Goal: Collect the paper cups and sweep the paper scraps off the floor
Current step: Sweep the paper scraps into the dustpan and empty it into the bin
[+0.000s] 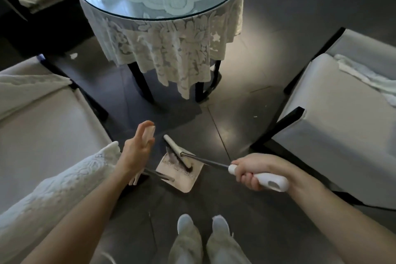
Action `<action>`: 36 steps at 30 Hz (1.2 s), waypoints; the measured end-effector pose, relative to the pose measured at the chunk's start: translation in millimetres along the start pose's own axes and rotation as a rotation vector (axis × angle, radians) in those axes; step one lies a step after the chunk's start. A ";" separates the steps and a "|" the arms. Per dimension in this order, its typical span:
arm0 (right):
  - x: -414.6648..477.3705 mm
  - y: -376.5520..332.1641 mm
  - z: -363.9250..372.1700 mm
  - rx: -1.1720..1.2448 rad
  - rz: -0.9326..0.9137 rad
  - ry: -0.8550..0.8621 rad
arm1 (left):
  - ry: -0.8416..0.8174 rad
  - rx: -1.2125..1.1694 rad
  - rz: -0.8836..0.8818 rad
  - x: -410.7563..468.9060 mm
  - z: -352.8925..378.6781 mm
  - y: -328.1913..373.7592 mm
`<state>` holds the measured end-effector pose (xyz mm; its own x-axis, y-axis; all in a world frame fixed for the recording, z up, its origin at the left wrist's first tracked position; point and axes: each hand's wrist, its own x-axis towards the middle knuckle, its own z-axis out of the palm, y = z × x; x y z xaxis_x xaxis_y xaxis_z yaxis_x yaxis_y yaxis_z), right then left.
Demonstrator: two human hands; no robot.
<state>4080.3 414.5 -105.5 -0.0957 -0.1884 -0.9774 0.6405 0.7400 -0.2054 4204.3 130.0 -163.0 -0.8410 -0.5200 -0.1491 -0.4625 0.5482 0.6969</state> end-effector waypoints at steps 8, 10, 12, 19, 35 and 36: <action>-0.9 -9.7 -49.6 0.127 -0.130 0.209 | -0.232 0.012 0.117 45.4 14.3 34.6; 5.9 -19.7 -70.3 0.165 -0.154 0.301 | -0.270 0.010 0.144 63.8 24.0 49.4; 13.9 -33.5 -96.1 0.227 -0.180 0.364 | -0.286 0.022 0.160 84.5 35.1 66.0; 48.9 -93.6 -206.7 0.266 -0.180 0.537 | -0.362 0.024 0.178 159.3 79.0 126.8; 82.0 -133.0 -261.8 -0.032 0.009 0.368 | -0.451 0.094 0.255 264.0 133.9 198.1; 74.6 -133.9 -251.0 0.003 0.023 0.344 | -0.439 0.091 0.250 265.6 135.2 200.3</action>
<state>3796.2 463.5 -163.5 -0.3320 0.0574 -0.9415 0.6479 0.7393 -0.1834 3850.3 190.2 -157.8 -0.9587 -0.0519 -0.2798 -0.2379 0.6856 0.6880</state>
